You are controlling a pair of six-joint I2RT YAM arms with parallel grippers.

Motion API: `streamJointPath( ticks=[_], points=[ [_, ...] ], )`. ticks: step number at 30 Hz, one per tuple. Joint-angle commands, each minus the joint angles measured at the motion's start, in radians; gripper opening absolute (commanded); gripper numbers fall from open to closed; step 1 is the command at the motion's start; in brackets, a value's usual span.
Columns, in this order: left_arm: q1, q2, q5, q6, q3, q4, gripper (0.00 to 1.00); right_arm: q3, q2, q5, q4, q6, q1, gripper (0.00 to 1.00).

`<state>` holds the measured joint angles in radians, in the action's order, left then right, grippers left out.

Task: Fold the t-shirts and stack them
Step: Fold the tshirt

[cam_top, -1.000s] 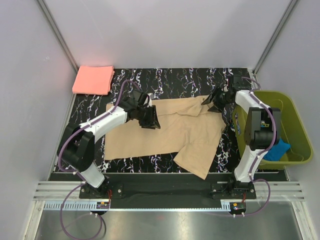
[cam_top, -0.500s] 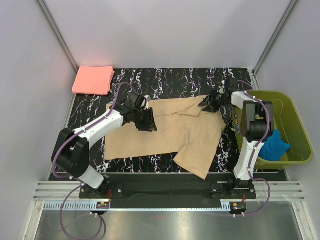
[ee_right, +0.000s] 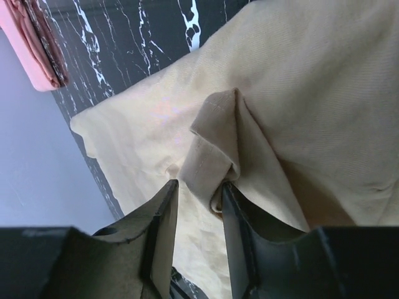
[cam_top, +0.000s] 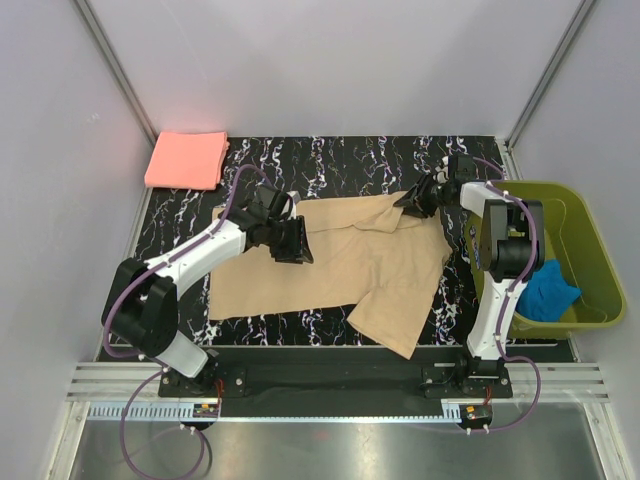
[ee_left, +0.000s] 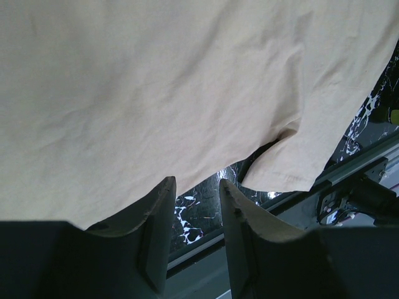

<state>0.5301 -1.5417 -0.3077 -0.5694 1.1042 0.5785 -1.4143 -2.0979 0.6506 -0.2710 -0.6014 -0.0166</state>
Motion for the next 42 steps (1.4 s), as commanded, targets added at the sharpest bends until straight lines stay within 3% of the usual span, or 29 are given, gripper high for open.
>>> streamJointPath(
  ticks=[1,4,5,8,15,20,27,29,32,37,42],
  points=[
    [-0.001,0.034,0.018,0.006,0.006,-0.032,0.40,-0.032,0.006,0.035,0.042,-0.043,0.010,0.40],
    [-0.001,0.014,0.005,0.008,0.008,-0.054,0.40,-0.029,0.024,0.040,0.036,-0.109,0.010,0.21],
    [-0.001,0.008,0.004,0.008,0.009,-0.057,0.39,-0.023,0.032,0.043,0.035,-0.127,0.010,0.10],
    [-0.001,-0.006,-0.005,-0.004,0.003,-0.084,0.40,0.015,0.079,0.043,0.052,-0.268,0.036,0.00],
    [-0.001,-0.075,-0.001,0.000,0.031,-0.138,0.40,0.144,0.176,-0.038,0.043,-0.599,0.038,0.00],
    [0.001,-0.164,-0.002,0.002,0.126,-0.150,0.40,0.155,0.237,-0.133,-0.048,-0.701,0.038,0.00],
    [0.005,-0.187,-0.048,-0.029,0.118,-0.224,0.41,0.183,0.283,-0.244,-0.158,-0.865,0.038,0.00],
    [0.011,-0.186,-0.050,-0.029,0.109,-0.244,0.46,0.187,0.288,-0.267,-0.183,-0.915,0.038,0.00],
    [0.022,-0.172,-0.025,-0.038,0.086,-0.279,0.55,0.183,0.300,-0.304,-0.212,-0.948,0.040,0.00],
    [0.039,-0.204,-0.042,-0.041,0.100,-0.299,0.56,0.163,0.294,-0.356,-0.226,-1.029,0.038,0.00],
    [0.051,-0.225,-0.056,-0.041,0.118,-0.319,0.55,0.068,0.179,-0.359,-0.228,-1.014,0.040,0.00]
  ],
)
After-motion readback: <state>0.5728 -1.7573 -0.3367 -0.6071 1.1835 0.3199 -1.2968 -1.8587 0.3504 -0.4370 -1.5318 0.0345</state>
